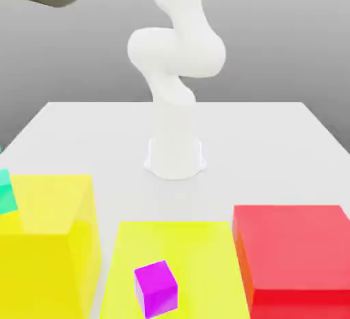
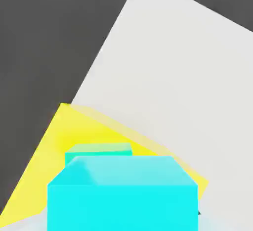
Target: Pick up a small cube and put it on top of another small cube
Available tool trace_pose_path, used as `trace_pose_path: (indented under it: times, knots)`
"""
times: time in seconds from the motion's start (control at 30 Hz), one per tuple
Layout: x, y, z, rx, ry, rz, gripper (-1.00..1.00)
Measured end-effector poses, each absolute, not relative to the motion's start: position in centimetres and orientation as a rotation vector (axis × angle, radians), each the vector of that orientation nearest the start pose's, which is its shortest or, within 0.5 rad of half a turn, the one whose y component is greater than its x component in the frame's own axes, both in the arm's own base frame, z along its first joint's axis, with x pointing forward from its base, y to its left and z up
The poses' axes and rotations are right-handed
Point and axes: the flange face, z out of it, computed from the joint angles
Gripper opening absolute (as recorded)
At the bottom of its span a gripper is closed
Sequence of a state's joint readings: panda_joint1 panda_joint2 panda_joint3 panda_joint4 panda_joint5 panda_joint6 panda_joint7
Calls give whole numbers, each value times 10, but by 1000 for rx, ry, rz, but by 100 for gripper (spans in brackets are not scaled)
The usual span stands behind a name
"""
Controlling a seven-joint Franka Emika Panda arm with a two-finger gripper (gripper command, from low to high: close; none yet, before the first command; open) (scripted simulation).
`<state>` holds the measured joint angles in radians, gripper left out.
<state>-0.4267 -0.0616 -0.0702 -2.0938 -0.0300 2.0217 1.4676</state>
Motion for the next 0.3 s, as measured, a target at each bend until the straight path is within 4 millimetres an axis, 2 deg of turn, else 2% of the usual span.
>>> trace_pose_path:
  times: [0.03,0.07,0.17,0.2,0.3]
  knots:
    - [462,-260,451,-1717,2645,1,-100]
    - [459,-265,446,-1680,2659,1,-100]
    - [458,-265,404,-1658,2664,1,-100]
    - [458,-265,395,-1657,2664,1,100]
    - [458,-264,395,-1658,2664,1,100]
